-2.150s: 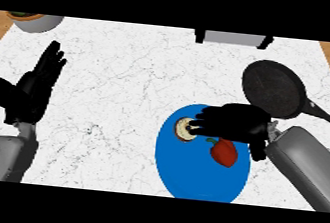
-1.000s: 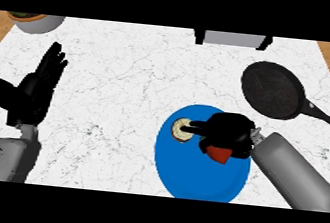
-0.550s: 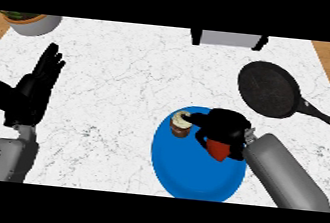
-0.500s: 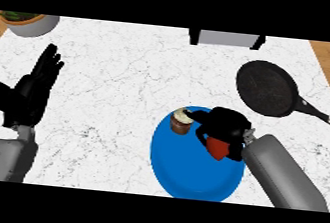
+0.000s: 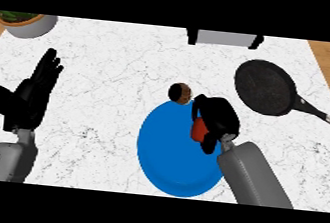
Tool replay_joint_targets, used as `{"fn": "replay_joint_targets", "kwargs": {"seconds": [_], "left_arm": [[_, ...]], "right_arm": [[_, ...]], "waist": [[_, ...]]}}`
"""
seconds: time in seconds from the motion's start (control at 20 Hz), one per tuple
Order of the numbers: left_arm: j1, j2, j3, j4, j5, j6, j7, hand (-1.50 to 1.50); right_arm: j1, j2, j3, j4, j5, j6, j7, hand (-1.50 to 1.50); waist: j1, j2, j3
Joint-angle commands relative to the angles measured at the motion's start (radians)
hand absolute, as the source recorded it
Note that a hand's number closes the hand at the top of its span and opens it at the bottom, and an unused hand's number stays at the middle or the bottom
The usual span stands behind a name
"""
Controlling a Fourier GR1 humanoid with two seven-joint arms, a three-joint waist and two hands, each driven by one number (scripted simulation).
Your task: Pick the bell pepper from the plate and place it in the pan
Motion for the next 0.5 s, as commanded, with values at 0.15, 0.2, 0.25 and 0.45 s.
{"fn": "replay_joint_targets", "kwargs": {"seconds": [0.15, 0.2, 0.25, 0.45], "left_arm": [[-0.06, -0.013, -0.016, 0.01, -0.009, 0.008, 0.023, 0.0], [-0.062, -0.03, -0.044, -0.043, -0.022, 0.024, 0.062, 0.0], [-0.027, -0.017, -0.037, -0.033, -0.02, 0.006, 0.035, 0.0], [-0.044, -0.021, -0.023, -0.009, -0.022, 0.015, 0.03, 0.0]], "right_arm": [[-0.01, 0.047, 0.146, -0.242, -0.021, -0.3, 0.422, 1.5], [-0.005, 0.048, 0.189, -0.249, 0.01, -0.33, 0.485, 1.5], [-0.057, 0.048, 0.198, -0.275, 0.009, -0.328, 0.552, 1.5], [-0.103, 0.048, 0.193, -0.325, 0.075, -0.367, 0.687, 1.5]], "waist": [[0.031, 0.013, 0.006], [0.039, 0.012, 0.007], [0.046, 0.014, 0.006], [0.034, 0.019, 0.006]]}}
